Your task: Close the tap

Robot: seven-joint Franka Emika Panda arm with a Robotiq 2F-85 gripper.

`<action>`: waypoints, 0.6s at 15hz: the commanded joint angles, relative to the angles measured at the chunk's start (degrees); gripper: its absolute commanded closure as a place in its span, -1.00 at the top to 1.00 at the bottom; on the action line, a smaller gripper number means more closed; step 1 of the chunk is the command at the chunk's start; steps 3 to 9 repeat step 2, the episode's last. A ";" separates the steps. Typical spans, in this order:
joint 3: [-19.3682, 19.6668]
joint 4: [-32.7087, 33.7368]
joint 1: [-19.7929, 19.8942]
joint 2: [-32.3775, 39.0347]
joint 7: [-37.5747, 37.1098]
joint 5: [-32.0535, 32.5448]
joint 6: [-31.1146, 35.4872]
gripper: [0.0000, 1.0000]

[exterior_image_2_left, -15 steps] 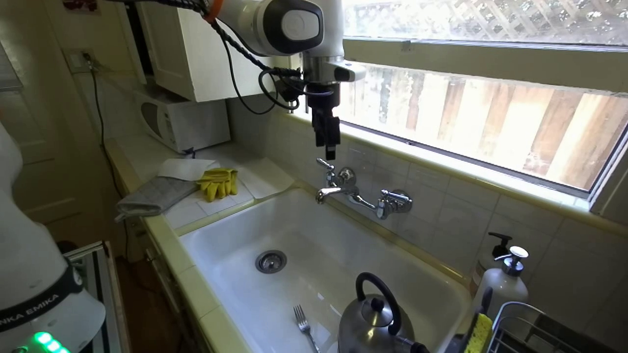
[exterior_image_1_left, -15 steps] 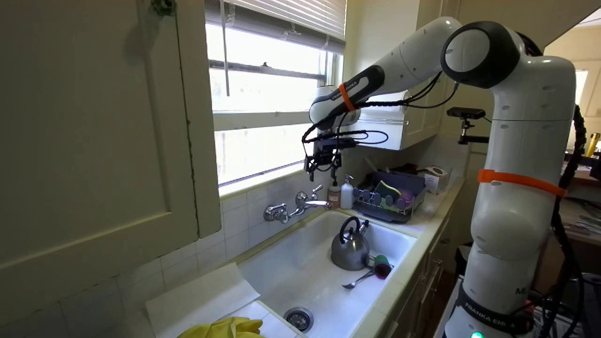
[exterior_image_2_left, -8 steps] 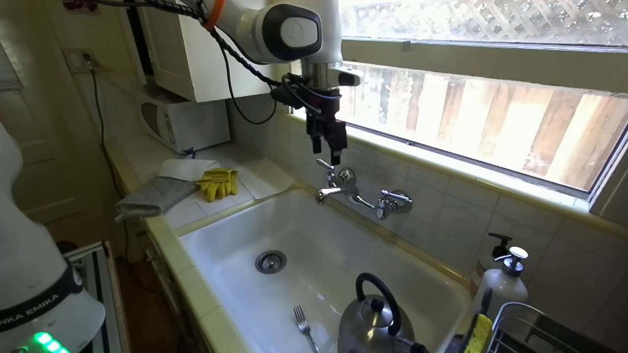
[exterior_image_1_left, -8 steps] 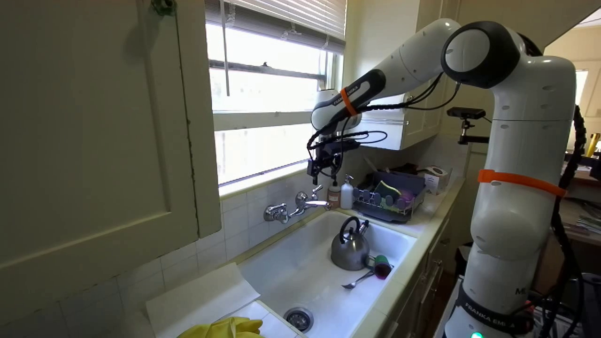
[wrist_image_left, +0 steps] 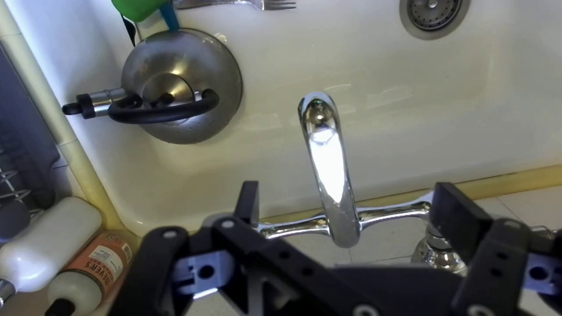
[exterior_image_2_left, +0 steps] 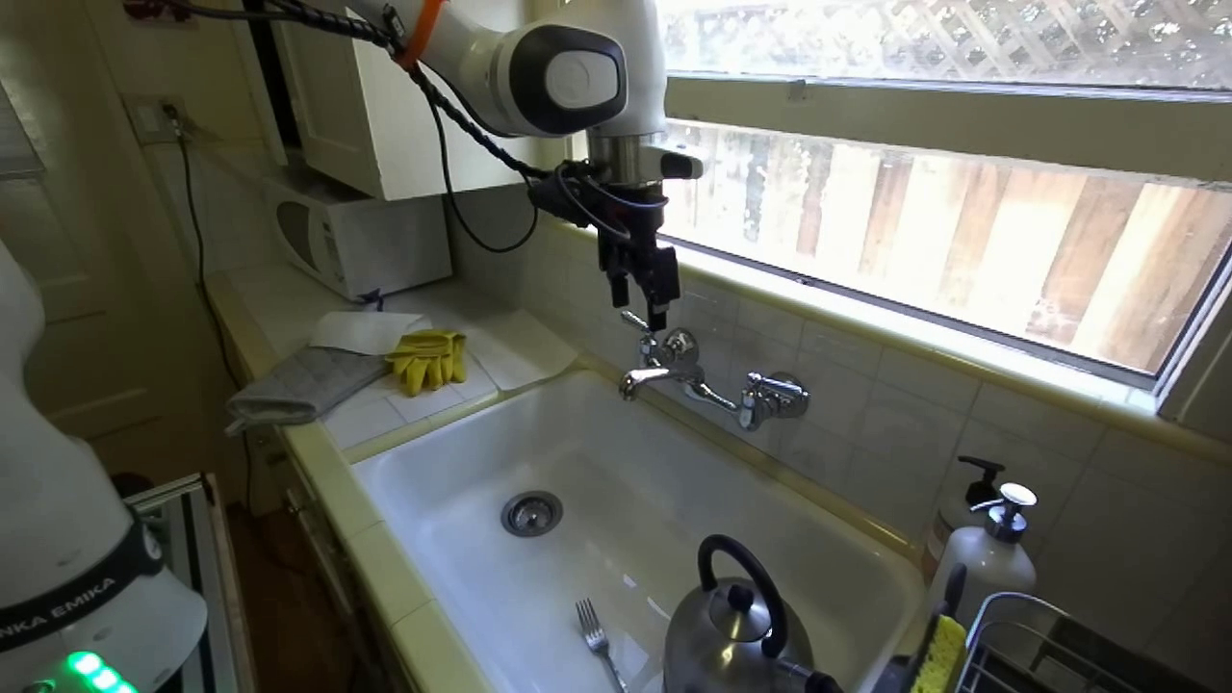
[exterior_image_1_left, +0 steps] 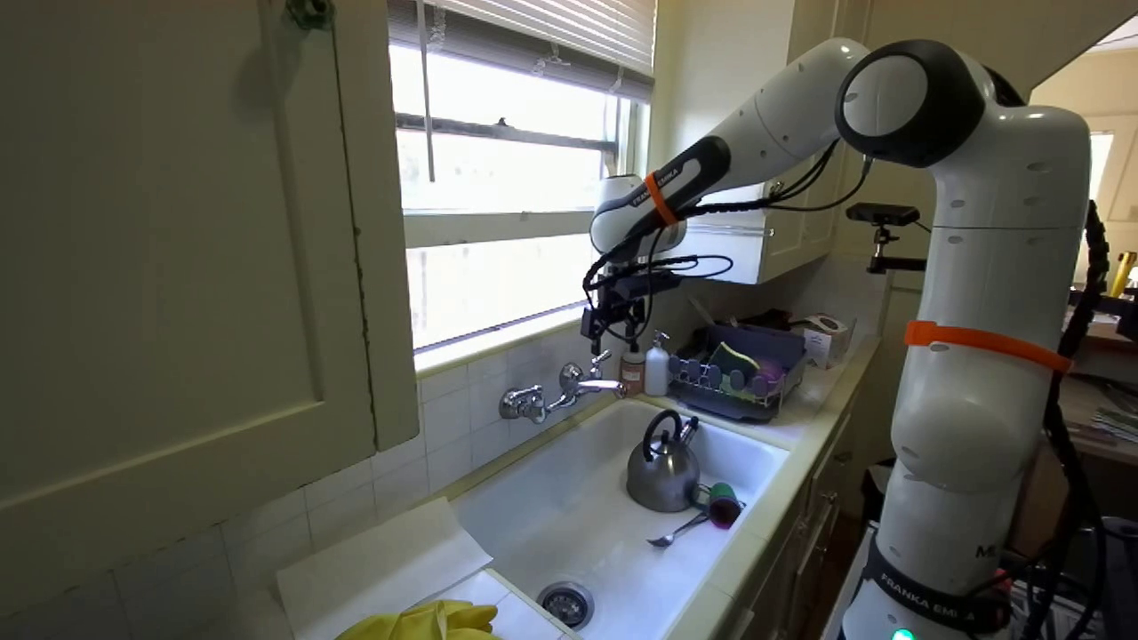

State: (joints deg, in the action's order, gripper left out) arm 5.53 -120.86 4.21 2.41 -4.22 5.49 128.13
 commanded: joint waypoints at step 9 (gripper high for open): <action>-0.19 0.08 0.20 0.01 0.03 -0.01 -0.10 1.00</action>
